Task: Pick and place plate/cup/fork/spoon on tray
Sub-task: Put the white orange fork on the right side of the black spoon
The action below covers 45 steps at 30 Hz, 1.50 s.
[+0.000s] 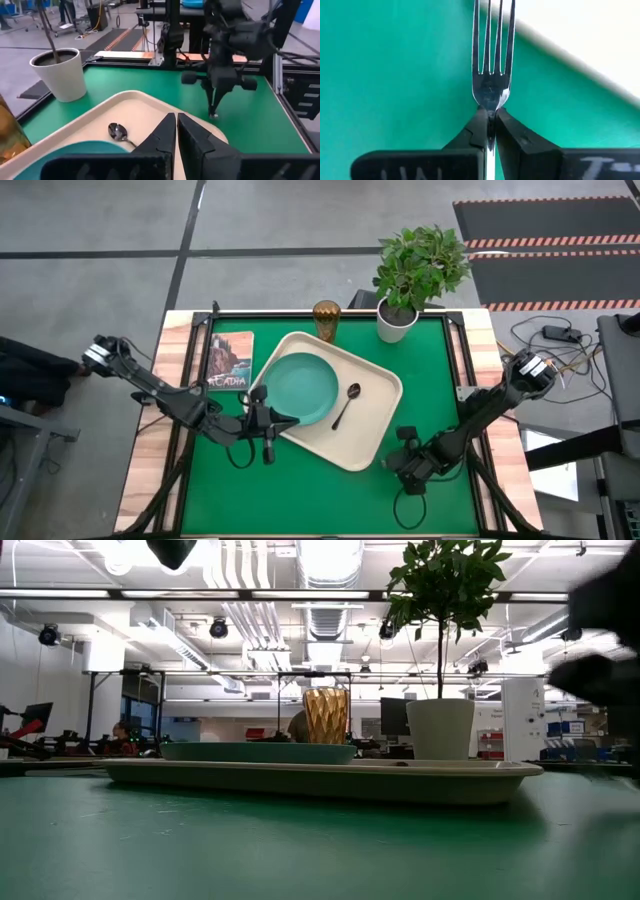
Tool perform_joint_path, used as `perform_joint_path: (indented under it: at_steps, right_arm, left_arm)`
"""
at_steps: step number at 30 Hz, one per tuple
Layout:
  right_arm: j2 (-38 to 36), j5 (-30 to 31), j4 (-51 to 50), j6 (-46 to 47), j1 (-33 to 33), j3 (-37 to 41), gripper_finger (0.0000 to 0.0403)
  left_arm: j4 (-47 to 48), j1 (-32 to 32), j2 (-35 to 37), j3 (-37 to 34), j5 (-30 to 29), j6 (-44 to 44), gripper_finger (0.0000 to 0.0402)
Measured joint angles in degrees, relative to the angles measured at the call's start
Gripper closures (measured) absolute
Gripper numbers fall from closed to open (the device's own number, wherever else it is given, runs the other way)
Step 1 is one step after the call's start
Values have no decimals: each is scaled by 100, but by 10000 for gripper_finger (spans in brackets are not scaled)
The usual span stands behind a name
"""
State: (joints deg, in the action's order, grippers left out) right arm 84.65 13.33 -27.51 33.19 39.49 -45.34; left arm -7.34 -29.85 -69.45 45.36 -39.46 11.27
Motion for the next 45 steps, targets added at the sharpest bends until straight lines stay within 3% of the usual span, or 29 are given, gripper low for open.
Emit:
perform_joint_path:
  at_steps: [5, 8, 12, 16, 22, 30, 33, 37, 42, 45]
  right_arm:
    - [-462, 993, 255, -130, 1, 14, 389]
    - [-658, 1908, 577, -234, -4, 37, 389]
    - [-764, 2930, 1640, -908, -39, 70, 390]
    - [-769, 3470, 3348, -1898, -190, 70, 390]
    - [-570, 3424, 5608, -3322, -398, 68, 390]
    - [-274, 3117, 6898, -3740, -695, 68, 390]
    - [-174, 3007, 7142, -3838, -824, 66, 390]
    - [-90, 2707, 7490, -3866, -982, 66, 390]
    - [-21, 2667, 7654, -3987, -1122, 61, 390]
    - [-10, 2640, 7729, -3987, -1190, 61, 390]
  left_arm:
    - [-133, 2, -252, 0, 7, 28, 401]
    - [-356, 2, -447, 0, 8, 29, 401]
    - [-1288, 20, -850, 0, 9, -120, 401]
    - [-2302, 26, -1333, 0, 11, -710, 402]
    - [-3168, 26, -1886, 82, 33, -1168, 363]
    - [-3913, 169, -2346, 142, 28, -1176, 220]
    - [-4264, 270, -2551, 138, 28, -1340, 183]
    - [-4563, 419, -2780, 175, 90, -1329, 170]
    - [-5315, 568, -3111, 190, 976, -1364, 177]
    - [-5646, 645, -3275, 269, 1031, -1343, 187]
